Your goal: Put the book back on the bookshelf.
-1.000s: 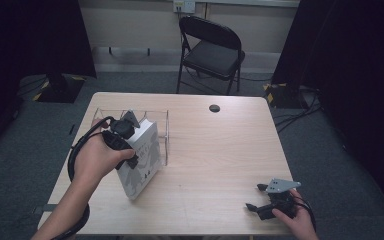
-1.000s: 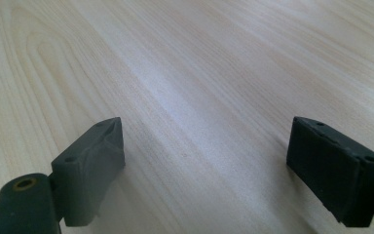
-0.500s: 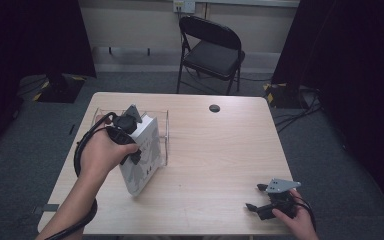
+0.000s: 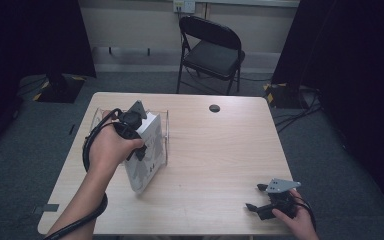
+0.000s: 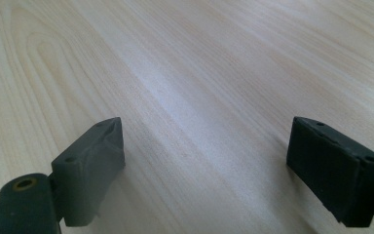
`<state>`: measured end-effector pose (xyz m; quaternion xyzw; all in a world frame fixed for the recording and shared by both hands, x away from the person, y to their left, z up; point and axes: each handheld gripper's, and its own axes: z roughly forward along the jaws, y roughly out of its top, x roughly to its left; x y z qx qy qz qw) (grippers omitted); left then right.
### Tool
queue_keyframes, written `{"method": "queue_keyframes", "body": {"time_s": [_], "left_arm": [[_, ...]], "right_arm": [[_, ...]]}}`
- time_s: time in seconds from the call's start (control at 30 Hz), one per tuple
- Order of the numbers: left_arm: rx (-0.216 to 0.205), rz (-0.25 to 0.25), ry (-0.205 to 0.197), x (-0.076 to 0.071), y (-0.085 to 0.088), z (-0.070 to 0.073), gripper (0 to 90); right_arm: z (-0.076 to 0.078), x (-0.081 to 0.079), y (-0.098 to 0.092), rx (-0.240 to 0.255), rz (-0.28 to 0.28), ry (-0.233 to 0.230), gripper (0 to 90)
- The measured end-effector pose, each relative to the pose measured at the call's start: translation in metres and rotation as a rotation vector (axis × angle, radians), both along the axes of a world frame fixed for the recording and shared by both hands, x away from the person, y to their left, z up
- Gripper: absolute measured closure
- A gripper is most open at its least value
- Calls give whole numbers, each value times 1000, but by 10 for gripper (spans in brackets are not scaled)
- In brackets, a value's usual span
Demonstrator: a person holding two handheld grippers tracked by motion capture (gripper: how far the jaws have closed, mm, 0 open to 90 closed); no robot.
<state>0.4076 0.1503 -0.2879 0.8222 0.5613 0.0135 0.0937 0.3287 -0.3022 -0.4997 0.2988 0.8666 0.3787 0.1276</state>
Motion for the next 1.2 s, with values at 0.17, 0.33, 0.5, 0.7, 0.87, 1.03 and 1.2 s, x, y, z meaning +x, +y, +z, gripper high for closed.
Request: {"method": "queue_keyframes", "body": {"time_s": [0.17, 0.33, 0.5, 0.7, 0.87, 1.03, 1.2], "left_arm": [[2, 18, 2, 5, -3, -1, 532], [-7, 39, 5, 9, -3, -2, 532], [-13, 58, 5, 13, -3, -2, 532], [-5, 82, 2, 15, -3, -1, 532], [-6, 99, -1, 18, -2, -1, 532], [-6, 107, -2, 20, -4, 0, 532], [-9, 122, 0, 24, -7, 0, 532]], "right_arm": [[0, 0, 0, 0, -1, 1, 132], [0, 0, 0, 1, -2, 2, 132], [0, 0, 0, 0, -1, 1, 132], [0, 0, 0, 0, 1, 0, 132], [0, 0, 0, -1, 2, -1, 132], [0, 0, 0, -2, 2, -1, 132], [0, 0, 0, -1, 2, 0, 132]]}}
